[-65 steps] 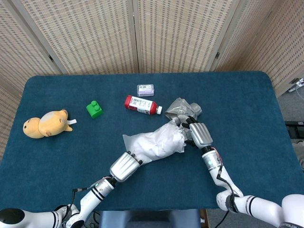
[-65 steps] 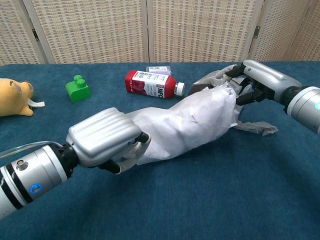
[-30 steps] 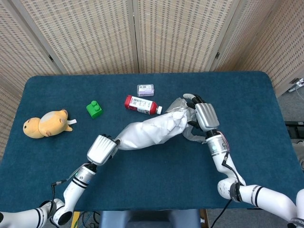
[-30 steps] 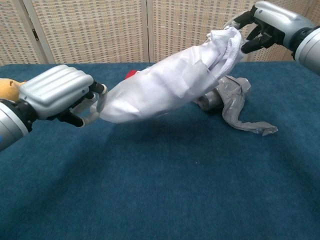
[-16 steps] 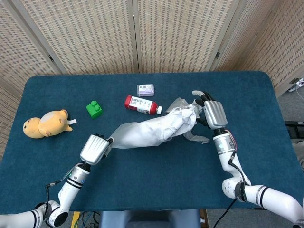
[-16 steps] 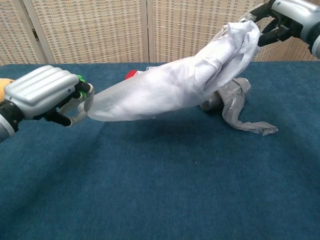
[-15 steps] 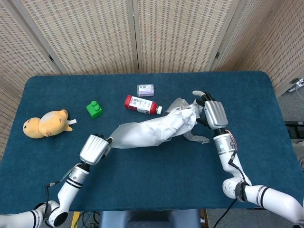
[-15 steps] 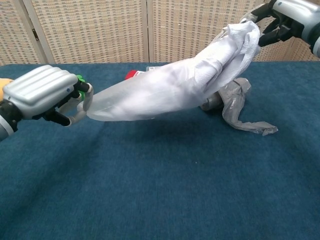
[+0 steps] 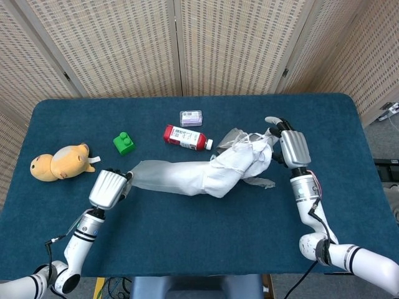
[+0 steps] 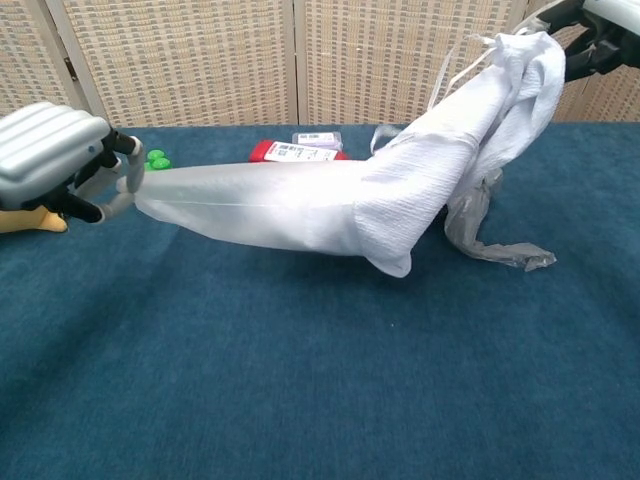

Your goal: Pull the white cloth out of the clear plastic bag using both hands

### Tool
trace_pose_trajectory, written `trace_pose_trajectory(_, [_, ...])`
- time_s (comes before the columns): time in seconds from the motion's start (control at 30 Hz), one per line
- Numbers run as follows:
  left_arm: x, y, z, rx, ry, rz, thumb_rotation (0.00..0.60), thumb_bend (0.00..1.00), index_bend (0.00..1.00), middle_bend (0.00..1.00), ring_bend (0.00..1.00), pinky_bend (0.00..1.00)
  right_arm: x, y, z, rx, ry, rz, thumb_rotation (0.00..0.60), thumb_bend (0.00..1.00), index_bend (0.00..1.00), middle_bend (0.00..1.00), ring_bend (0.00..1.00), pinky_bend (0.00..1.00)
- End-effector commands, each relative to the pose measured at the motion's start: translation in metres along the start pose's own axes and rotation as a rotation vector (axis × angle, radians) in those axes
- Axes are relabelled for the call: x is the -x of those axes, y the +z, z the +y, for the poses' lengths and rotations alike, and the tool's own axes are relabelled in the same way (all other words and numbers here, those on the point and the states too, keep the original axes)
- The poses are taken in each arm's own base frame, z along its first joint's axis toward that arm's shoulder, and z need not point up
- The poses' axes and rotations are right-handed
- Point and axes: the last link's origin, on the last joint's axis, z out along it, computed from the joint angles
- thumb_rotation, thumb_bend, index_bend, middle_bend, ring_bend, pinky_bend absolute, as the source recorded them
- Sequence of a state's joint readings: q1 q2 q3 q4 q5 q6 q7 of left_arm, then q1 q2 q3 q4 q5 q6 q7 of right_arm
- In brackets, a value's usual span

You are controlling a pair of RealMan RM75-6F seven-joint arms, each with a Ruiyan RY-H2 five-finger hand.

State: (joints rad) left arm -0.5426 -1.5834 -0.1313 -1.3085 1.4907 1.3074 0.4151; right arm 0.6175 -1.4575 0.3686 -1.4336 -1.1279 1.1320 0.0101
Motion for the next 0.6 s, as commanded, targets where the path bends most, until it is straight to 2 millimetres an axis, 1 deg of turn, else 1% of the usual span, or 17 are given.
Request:
trace_pose_trajectory(0.03, [-0.003,0.001,-0.009,-0.018,0.007,0.008,0.600,0.47,0.66,0.84,0.70,0.72,-0.003,-0.001,0.002,0.005,-0.002,0.005,0.600,0.71,0.73,0.23,0.14,0.36])
trace_pose_trajectory(0.2, [-0.006,0.000,-0.028,-0.054,0.026,0.010,0.600,0.47,0.65,0.84,0.70,0.72,-0.009,-0.002,0.008,0.020,-0.004,0.018,0.600,0.71,0.73,0.23,0.14,0.36])
trace_pose_trajectory(0.37, [-0.006,-0.004,-0.043,-0.089,0.034,0.002,0.600,0.47,0.65,0.84,0.70,0.72,-0.014,-0.003,0.012,0.030,0.009,0.035,0.600,0.71,0.73,0.23,0.14,0.36])
trace_pose_trajectory(0.6, [-0.006,-0.011,-0.047,-0.098,0.040,-0.001,0.600,0.47,0.65,0.84,0.70,0.72,-0.012,-0.004,0.013,0.030,0.008,0.030,0.600,0.71,0.73,0.23,0.14,0.36])
